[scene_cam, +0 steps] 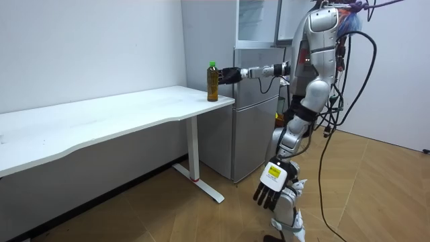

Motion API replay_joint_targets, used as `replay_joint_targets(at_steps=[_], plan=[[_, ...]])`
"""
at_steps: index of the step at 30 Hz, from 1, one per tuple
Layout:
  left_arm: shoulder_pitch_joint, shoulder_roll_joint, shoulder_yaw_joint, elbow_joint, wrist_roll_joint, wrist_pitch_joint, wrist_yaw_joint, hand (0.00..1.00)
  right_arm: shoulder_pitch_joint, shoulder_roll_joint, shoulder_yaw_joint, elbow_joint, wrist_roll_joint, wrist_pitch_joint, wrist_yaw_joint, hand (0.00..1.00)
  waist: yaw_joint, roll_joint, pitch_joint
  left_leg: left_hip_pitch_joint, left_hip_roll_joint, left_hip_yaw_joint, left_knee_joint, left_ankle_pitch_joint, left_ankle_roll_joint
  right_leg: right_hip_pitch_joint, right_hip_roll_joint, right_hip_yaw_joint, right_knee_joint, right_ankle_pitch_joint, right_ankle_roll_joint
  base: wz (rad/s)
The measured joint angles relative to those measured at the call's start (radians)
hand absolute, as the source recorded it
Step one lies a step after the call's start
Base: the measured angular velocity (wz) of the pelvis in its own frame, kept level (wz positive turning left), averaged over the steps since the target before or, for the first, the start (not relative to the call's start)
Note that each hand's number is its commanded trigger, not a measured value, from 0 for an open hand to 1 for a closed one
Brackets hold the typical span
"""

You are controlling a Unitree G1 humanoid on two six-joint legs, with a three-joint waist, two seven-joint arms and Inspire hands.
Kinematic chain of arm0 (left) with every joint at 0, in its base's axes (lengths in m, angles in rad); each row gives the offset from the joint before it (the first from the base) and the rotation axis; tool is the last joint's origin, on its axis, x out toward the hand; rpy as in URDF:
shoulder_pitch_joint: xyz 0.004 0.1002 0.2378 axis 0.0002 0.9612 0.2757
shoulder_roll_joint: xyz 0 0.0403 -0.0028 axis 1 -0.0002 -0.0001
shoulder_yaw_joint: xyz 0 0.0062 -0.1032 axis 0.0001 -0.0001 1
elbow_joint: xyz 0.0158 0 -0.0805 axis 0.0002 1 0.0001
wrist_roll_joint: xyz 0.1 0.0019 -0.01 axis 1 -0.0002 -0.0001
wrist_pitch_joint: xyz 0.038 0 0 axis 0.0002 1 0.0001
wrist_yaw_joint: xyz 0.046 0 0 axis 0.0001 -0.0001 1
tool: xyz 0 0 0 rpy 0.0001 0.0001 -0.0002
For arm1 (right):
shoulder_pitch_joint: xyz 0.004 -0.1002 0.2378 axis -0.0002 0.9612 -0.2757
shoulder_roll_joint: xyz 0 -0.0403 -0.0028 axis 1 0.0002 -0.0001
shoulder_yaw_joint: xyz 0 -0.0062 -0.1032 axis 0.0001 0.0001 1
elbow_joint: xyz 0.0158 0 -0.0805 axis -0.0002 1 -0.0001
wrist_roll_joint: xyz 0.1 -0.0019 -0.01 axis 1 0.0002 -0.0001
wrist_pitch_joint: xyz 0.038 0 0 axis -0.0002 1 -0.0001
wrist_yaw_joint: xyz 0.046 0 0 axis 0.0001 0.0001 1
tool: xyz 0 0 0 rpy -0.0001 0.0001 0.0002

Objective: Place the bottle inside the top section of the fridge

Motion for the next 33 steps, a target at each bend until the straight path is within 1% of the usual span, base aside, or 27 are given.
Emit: replay_joint_targets(at_steps=[3,7,9,11,14,18,22,25,29,31,32,33], plan=[[-0.001,0.002,0.000,0.004,0.013,0.001,-0.001,0.00,-0.016,0.000,0.004,0.005,-0.006,0.013,0.000,0.00,0.004,-0.005,0.0002,-0.002,-0.003,-0.003,-0.003,0.001,0.002,-0.001,-0.002,0.000,0.000,-0.002,0.003,0.00],[-0.001,0.001,-0.001,0.003,0.020,0.016,-0.014,0.00,-0.059,0.000,0.013,0.030,-0.035,0.013,0.000,0.00,0.006,-0.011,-0.0013,-0.002,-0.003,-0.006,-0.005,0.001,0.002,-0.002,-0.001,-0.003,-0.001,-0.003,0.005,0.02],[0.000,0.000,-0.001,0.003,0.020,0.021,-0.018,0.00,-0.074,0.000,0.016,0.038,-0.037,0.013,0.000,0.00,0.010,-0.011,-0.0010,-0.002,-0.003,-0.007,-0.003,0.001,0.002,-0.002,-0.001,-0.004,-0.002,-0.004,0.005,0.00],[-0.003,0.000,-0.001,0.002,0.021,0.025,-0.018,0.00,-0.081,-0.001,0.018,0.053,-0.036,0.013,0.000,0.00,0.024,-0.010,-0.0007,-0.001,-0.002,-0.007,-0.002,0.001,0.002,-0.001,-0.001,-0.005,-0.002,-0.004,0.005,0.00],[-0.007,0.000,0.000,0.002,0.021,0.027,-0.018,0.00,-0.085,-0.001,0.038,0.076,-0.035,0.015,0.013,0.00,0.029,-0.008,0.0011,-0.002,-0.002,-0.008,-0.002,0.001,0.002,0.000,-0.003,-0.008,-0.002,-0.004,0.005,0.00],[-0.017,0.002,0.000,0.002,0.022,0.029,-0.019,0.00,-0.086,-0.001,0.045,0.079,-0.033,0.022,0.023,0.00,0.031,-0.006,0.0027,-0.005,-0.003,-0.010,-0.008,0.000,0.003,-0.001,-0.004,-0.015,-0.002,-0.004,0.006,0.02],[-0.023,0.002,0.000,0.002,0.022,0.030,-0.020,0.00,-0.086,-0.001,0.044,0.079,-0.033,0.034,0.023,0.00,0.032,-0.006,0.0026,-0.008,-0.003,-0.012,-0.007,0.000,0.003,-0.002,-0.004,-0.016,-0.002,-0.005,0.006,0.01],[-0.026,0.002,0.001,0.002,0.021,0.036,-0.020,0.00,-0.087,-0.001,0.044,0.084,-0.031,0.034,0.023,0.00,0.032,-0.007,0.0022,-0.008,-0.003,-0.013,-0.006,0.001,0.003,-0.002,-0.004,-0.016,-0.002,-0.005,0.006,0.00],[-0.027,0.002,0.001,0.002,0.021,0.036,-0.021,0.00,-0.125,0.000,0.042,0.157,-0.031,0.035,0.025,0.00,0.032,-0.006,0.0023,-0.007,-0.003,-0.013,-0.003,0.001,0.003,-0.002,-0.004,-0.016,-0.002,-0.004,0.006,0.00],[-0.026,0.002,0.001,0.002,0.021,0.036,-0.022,0.00,-0.131,0.000,0.042,0.166,-0.029,0.035,0.025,0.00,0.033,-0.006,0.0028,-0.007,-0.002,-0.013,-0.004,0.001,0.003,-0.001,-0.004,-0.017,-0.002,-0.004,0.006,0.00],[-0.026,0.002,0.000,0.002,0.021,0.036,-0.024,0.00,-0.138,0.000,0.042,0.177,-0.021,0.035,0.024,0.00,0.033,-0.003,0.0047,-0.008,-0.002,-0.013,-0.005,0.001,0.003,-0.002,-0.004,-0.017,-0.002,-0.004,0.006,0.00],[-0.027,0.002,0.000,0.002,0.021,0.036,-0.025,0.00,-0.142,0.000,0.041,0.183,-0.007,0.035,0.024,0.00,0.033,-0.003,0.0044,-0.008,-0.002,-0.014,-0.005,0.001,0.003,-0.002,-0.004,-0.018,-0.002,-0.004,0.006,0.04]])
